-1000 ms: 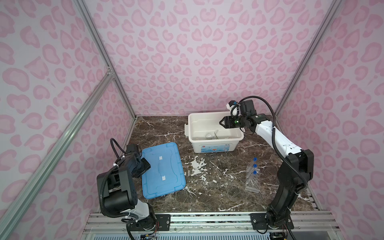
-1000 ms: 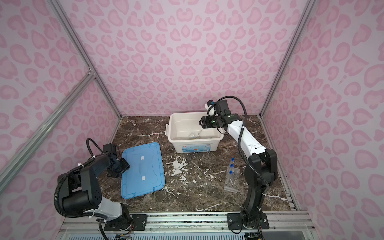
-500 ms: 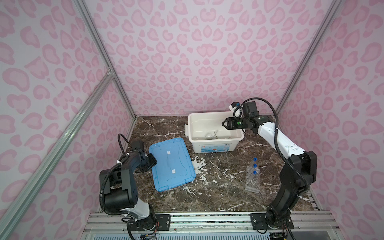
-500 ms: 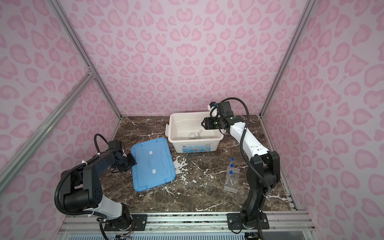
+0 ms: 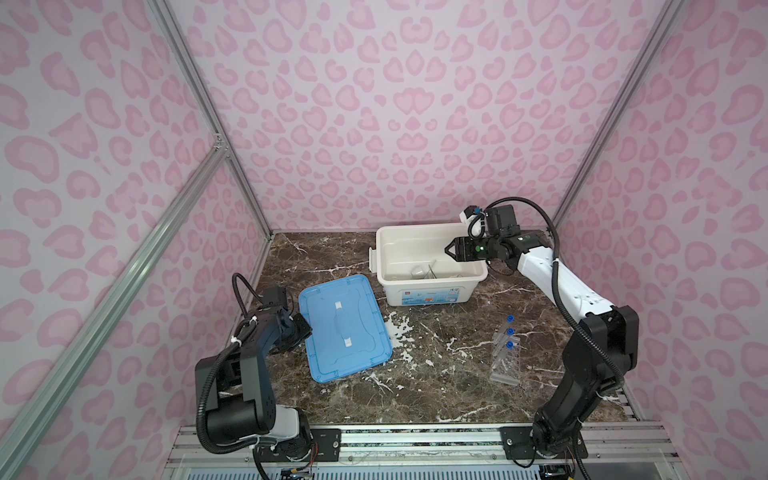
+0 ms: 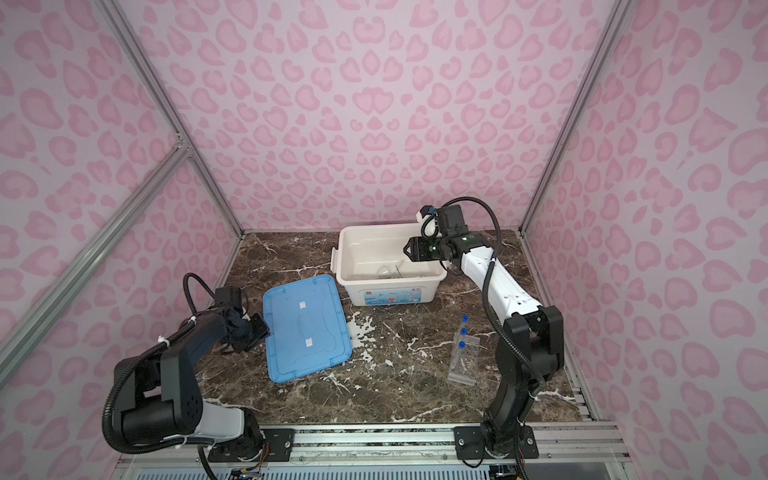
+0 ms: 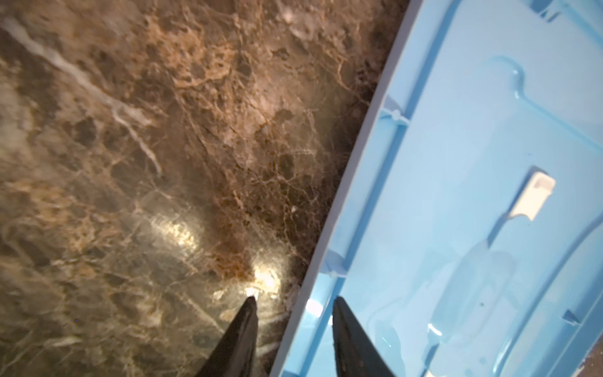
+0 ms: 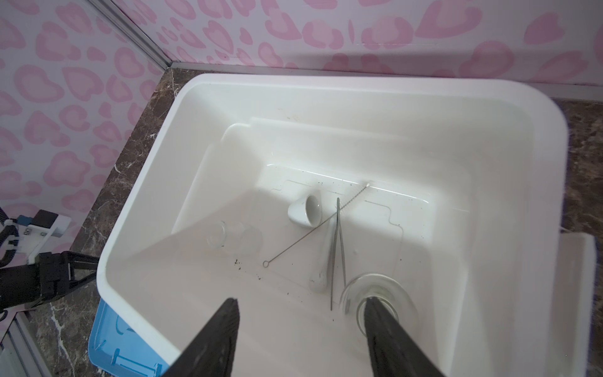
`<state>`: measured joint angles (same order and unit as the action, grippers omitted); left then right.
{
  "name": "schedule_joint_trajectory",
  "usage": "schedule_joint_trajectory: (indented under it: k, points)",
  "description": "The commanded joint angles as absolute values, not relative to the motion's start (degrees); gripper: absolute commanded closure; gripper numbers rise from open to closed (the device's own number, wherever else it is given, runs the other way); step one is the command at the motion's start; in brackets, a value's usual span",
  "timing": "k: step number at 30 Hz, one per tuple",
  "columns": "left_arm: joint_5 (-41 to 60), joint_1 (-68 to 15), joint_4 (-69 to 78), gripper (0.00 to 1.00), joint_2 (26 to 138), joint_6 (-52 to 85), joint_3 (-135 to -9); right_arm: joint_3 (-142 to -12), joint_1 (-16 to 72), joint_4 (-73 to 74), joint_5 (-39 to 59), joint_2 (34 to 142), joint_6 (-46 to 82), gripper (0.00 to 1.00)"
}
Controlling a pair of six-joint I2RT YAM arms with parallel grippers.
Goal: Organize the chemistry lab equipment
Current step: 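Close the left gripper on the blue lid's edge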
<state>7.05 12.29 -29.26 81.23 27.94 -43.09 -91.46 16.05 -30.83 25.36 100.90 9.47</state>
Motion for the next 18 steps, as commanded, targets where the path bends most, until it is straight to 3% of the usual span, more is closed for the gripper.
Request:
schedule_joint_trajectory:
  k: [1, 4, 9, 18]
  points:
    - [8.6, 12.1, -30.0, 0.57, 78.9, 27.4, -42.5, -91.0, 16.1, -29.3, 25.7, 100.8, 9.6, 0.37]
    - [8.4, 11.9, -31.0, 0.59, 77.8, 27.5, -42.2, -90.5, 16.2, -29.1, 25.7, 100.7, 9.7, 0.37]
    - [8.1, 11.4, -30.8, 0.71, 78.4, 28.7, -41.1, -89.9, 16.2, -28.9, 25.7, 100.5, 9.7, 0.37]
    - [6.9, 10.8, -29.7, 0.73, 80.0, 29.4, -39.9, -90.0, 16.1, -29.0, 25.4, 100.5, 9.5, 0.36]
